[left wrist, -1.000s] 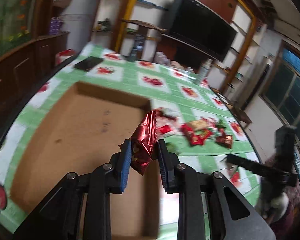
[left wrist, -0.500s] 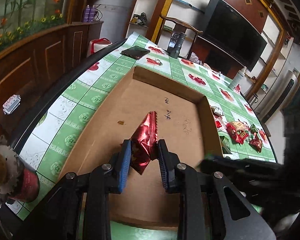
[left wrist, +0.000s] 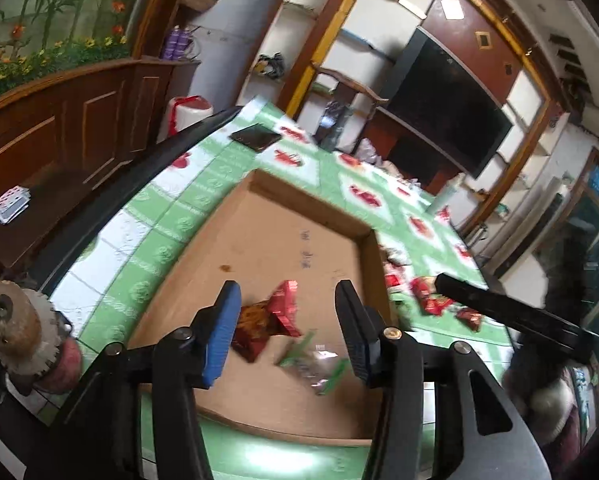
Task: Organize snacks
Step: 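Drop the red foil candy into the box with the left while the right drops its packet, then grasp the red gold-label bar packet with the right gripper while the left grasps the green packet, then carry the green packet into the box with the left gripper while the right drops the red bar packet in, then move both grippers back from the box to the snack pile, then grasp the white-and-red sachet with the left gripper while the right grasps the black-label red packet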
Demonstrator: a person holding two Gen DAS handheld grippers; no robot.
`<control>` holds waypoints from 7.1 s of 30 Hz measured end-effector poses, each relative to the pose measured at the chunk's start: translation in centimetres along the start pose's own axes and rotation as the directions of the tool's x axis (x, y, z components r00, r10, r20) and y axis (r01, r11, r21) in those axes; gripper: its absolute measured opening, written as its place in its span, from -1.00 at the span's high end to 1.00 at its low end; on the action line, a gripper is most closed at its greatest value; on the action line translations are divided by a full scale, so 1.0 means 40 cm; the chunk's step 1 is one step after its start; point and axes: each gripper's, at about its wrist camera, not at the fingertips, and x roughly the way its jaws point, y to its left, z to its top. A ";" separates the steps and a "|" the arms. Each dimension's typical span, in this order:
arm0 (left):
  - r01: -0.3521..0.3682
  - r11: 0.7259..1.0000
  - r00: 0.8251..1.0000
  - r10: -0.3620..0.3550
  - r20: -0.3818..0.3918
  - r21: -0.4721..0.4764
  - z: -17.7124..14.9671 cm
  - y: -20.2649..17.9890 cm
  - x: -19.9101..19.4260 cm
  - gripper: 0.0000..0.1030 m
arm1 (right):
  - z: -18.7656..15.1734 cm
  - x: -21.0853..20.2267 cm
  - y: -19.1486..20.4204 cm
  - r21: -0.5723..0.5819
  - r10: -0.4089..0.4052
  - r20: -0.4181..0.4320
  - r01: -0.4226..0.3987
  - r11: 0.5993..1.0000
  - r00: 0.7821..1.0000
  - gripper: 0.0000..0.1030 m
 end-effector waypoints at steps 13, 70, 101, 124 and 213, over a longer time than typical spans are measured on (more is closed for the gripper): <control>0.061 0.994 0.996 -0.054 -0.076 0.094 -0.042 -0.108 0.013 0.08 | -0.017 0.177 -0.128 0.055 -0.127 -0.168 0.138 0.989 0.978 0.20; 0.224 0.885 0.910 -0.039 -0.413 0.409 -0.196 -0.475 0.317 0.32 | -0.072 -0.119 -0.334 0.107 -0.090 -0.077 0.098 0.989 0.993 0.64; -0.173 0.983 0.965 0.182 -0.187 0.064 0.013 0.080 0.168 0.29 | -0.024 0.234 0.129 -0.083 0.089 -0.256 -0.113 0.990 0.963 0.65; -0.075 0.993 0.996 0.072 -0.045 -0.087 0.003 0.027 0.018 -0.32 | -0.067 0.135 -0.014 0.070 0.058 -0.158 -0.047 0.996 0.986 0.14; 0.106 0.812 0.877 0.196 -0.438 0.574 -0.045 -0.488 0.557 0.60 | -0.037 0.062 -0.481 0.341 -0.097 -0.041 0.106 0.934 0.994 0.61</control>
